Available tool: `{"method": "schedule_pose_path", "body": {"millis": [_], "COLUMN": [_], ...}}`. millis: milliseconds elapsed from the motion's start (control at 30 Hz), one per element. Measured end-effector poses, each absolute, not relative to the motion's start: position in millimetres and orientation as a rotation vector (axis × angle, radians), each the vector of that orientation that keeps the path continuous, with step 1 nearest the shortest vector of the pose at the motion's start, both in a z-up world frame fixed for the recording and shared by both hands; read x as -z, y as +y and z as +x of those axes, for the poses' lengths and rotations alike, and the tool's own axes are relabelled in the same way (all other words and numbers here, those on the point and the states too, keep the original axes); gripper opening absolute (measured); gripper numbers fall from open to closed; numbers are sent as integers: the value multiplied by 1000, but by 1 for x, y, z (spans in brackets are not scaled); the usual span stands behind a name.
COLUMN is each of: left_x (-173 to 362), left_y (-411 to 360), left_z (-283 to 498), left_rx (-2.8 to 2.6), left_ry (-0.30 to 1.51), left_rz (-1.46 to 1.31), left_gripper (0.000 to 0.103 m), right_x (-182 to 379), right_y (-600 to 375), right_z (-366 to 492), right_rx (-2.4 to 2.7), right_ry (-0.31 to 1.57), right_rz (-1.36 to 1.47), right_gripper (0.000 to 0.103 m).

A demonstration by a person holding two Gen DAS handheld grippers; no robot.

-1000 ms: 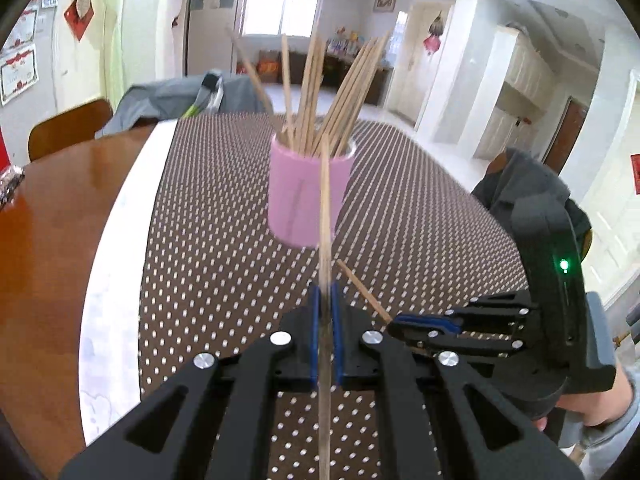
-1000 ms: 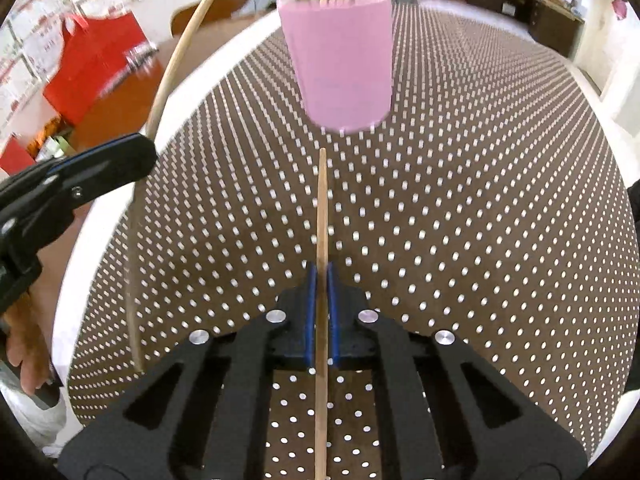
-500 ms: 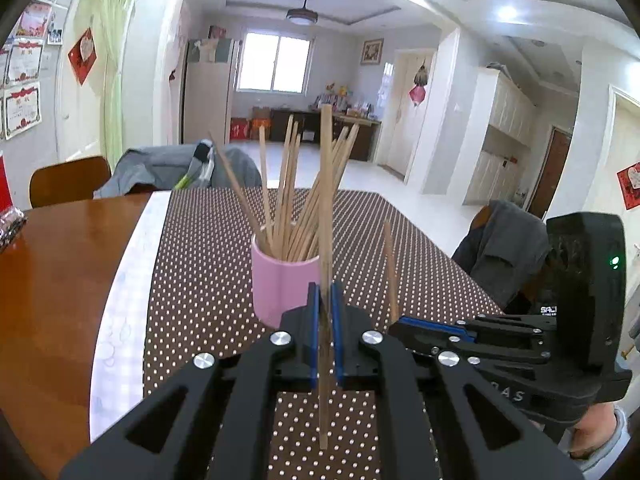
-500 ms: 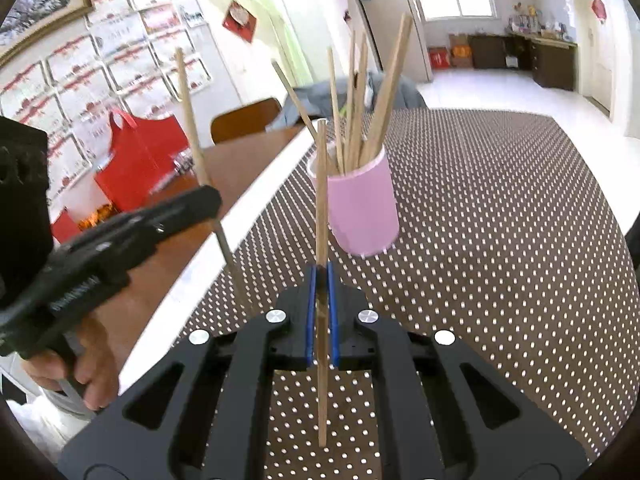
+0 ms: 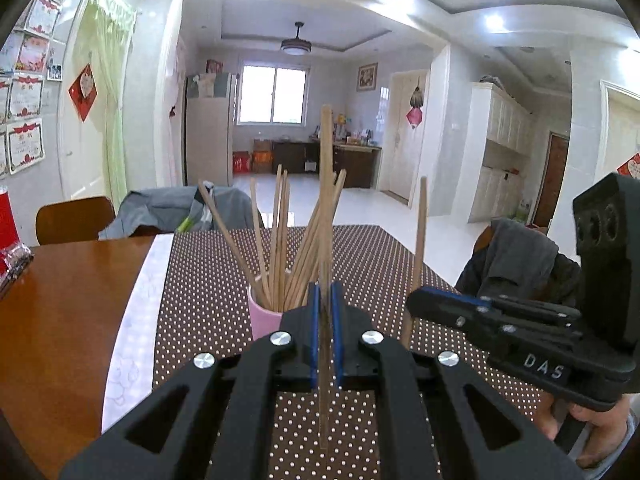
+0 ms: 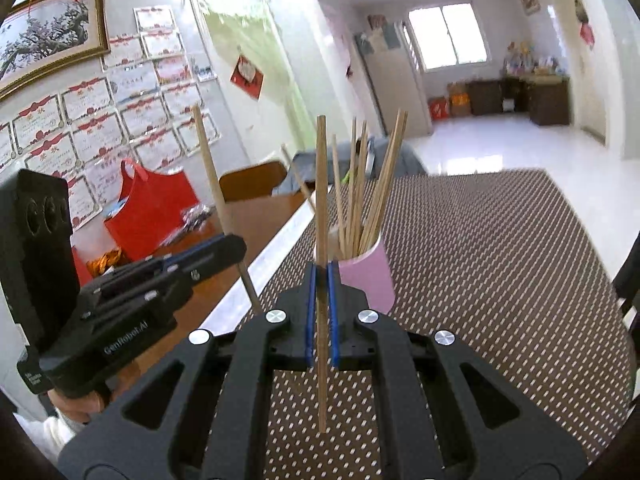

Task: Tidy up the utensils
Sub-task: 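Lift both held sticks upright and carry them over the pink cup, then open the left gripper into the cup while the right gripper holds its stick above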

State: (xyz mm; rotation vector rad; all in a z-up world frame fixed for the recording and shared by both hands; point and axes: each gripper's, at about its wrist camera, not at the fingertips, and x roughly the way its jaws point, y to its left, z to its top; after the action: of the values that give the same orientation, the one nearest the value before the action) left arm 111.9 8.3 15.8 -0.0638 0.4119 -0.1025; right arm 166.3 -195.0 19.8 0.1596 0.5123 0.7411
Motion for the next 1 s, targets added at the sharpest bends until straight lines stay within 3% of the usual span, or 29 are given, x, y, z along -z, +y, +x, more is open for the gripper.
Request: {"method": "schedule_pose_path", "body": {"millis": [533, 1000], "left_x": [-64, -72], "left_y": [22, 39], "left_z": [124, 177], "left_rx": [63, 27], "left_ry": [271, 196], "left_rz": [-86, -118], "left_gripper": [6, 6], "right_x": [-59, -67], "right_y": [-190, -173], "right_z": [180, 208], "right_rx": [-721, -677], "right_ry": [335, 252], "right_rz": [226, 247], "right_gripper": [6, 6]}}
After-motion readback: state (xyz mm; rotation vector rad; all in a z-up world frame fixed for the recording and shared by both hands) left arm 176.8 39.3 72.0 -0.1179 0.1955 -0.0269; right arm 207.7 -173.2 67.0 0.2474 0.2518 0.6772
